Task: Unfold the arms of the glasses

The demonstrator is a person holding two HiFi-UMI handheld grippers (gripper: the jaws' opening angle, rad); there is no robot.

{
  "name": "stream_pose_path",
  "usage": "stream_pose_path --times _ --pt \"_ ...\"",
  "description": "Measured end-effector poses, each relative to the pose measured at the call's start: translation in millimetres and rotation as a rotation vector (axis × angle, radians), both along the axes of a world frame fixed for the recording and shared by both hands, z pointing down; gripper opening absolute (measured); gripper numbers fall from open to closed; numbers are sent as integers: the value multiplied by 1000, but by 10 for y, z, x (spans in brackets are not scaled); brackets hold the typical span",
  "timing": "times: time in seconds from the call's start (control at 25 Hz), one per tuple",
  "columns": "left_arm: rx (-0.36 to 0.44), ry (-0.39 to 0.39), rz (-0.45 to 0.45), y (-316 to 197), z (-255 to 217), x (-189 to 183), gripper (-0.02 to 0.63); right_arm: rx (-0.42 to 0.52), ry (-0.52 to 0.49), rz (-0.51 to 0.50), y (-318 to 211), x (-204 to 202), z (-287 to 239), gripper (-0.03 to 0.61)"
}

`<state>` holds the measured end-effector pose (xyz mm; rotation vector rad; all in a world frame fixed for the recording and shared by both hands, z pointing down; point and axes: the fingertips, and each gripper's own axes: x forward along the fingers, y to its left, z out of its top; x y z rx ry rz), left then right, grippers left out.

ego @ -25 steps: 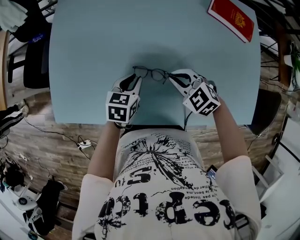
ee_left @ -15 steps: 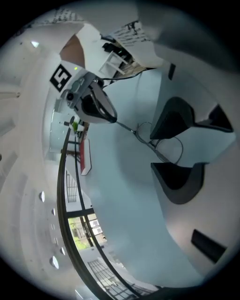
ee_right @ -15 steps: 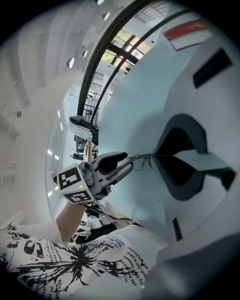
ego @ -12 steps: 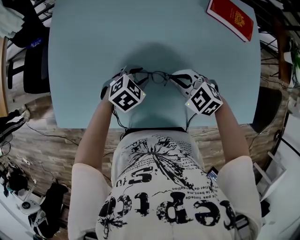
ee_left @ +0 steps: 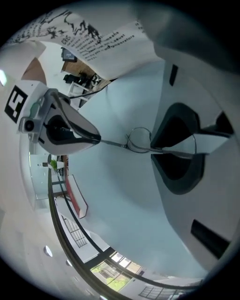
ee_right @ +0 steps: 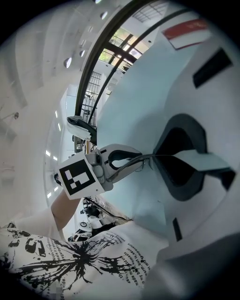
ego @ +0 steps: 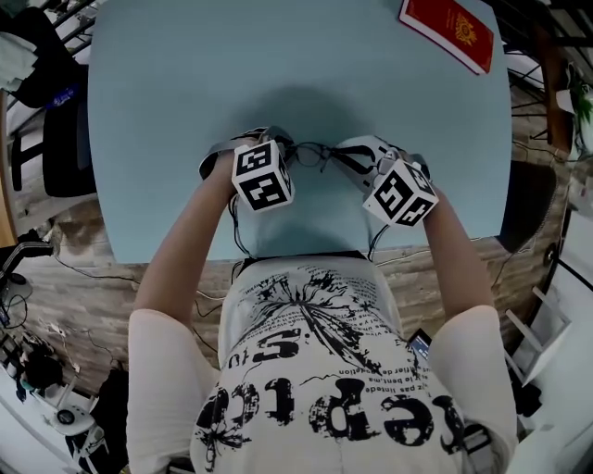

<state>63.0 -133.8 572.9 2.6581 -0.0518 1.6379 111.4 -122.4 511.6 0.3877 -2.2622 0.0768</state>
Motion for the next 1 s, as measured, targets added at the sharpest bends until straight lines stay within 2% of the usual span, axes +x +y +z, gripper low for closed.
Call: stream_pose_path --times 0.04,0.16,0.32,0.56,0.72,0.84,1.0 --pt "3 -10 21 9 19 0 44 -1 0 3 -4 0 2 15" --pt "1 -13 55 25 35 11 29 -5 3 13 -12 20 -1 15" --pt "-22 35 33 32 -7 23 26 -13 9 28 -11 60 -7 15" --pt "-54 271 -79 -10 -217 -16 26 -24 21 65 -46 130 -9 15" --pt "1 415 -127 -37 -391 -64 28 -27 23 78 -57 163 -22 15" --pt "52 495 -123 -22 -512 -118 28 -30 27 78 -50 172 -21 15" --pt "74 557 -107 21 -633 -182 28 -31 38 67 -41 170 -1 15"
